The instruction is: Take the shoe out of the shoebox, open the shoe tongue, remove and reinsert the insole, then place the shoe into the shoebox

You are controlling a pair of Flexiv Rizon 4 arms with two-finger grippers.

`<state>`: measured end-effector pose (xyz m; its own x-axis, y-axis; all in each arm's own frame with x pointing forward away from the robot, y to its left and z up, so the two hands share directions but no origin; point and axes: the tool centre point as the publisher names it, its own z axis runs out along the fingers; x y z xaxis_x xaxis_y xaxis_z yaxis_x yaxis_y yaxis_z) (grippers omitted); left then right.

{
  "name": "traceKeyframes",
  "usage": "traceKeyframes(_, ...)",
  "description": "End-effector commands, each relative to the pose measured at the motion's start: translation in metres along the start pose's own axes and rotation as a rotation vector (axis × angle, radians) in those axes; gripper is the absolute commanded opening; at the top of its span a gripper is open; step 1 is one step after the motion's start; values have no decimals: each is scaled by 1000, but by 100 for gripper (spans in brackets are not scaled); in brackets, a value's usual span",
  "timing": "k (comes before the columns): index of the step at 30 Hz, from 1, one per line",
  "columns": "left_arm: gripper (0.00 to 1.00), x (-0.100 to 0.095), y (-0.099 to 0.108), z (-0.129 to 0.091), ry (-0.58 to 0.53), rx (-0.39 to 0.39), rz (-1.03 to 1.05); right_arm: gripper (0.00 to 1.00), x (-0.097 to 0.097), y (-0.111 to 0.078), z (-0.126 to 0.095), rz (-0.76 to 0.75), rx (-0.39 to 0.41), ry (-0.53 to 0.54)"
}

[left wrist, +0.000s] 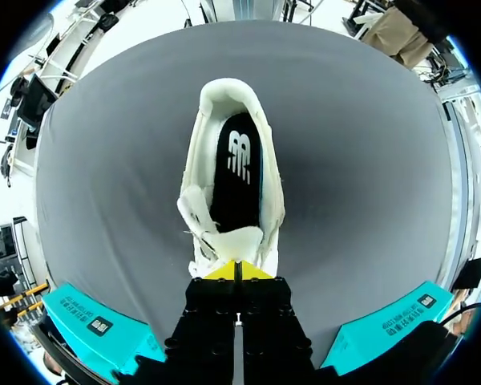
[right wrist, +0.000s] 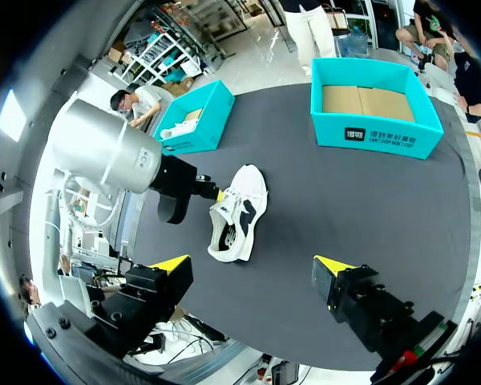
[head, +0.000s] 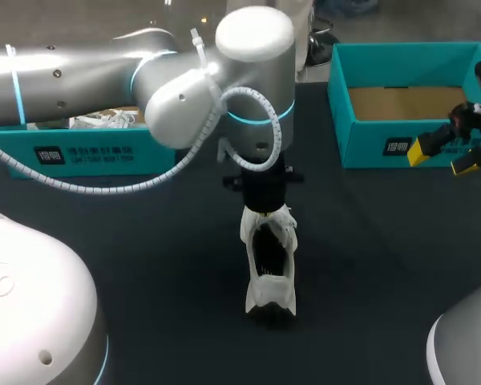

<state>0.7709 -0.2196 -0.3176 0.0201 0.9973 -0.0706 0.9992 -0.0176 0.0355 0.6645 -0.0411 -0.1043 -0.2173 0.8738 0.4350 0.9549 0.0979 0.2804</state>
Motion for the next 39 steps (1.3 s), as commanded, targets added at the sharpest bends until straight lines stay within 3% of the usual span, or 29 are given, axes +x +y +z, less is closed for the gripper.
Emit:
traceKeyframes(1, 0, 10, -17, 9, -7, -21, 9, 100, 0, 4, 1, 2, 7, -2)
traceKeyframes(8, 0, 18, -30, 17, -2, -11, 5, 100, 0, 4, 1, 2, 7, -2)
traceKeyframes(12, 0, 23, -28, 10, -26, 0, -58, 100, 0, 4, 1, 2, 7, -2)
traceKeyframes(16, 0, 29, -26, -4, -48, 56, -174, 100, 0, 4, 1, 2, 7, -2)
traceKeyframes(19, 0, 35, -23, -9, -16, 147, -296, 100, 0, 4, 1, 2, 7, -2)
traceKeyframes(22, 0, 40, -26, -15, -3, 145, -416, 100, 0, 4, 1, 2, 7, -2)
traceKeyframes(23, 100, 40, -26, -15, -3, 145, -416, 100, 0, 4, 1, 2, 7, -2)
traceKeyframes(39, 100, 40, -26, -15, -3, 145, -416, 100, 0, 4, 1, 2, 7, -2)
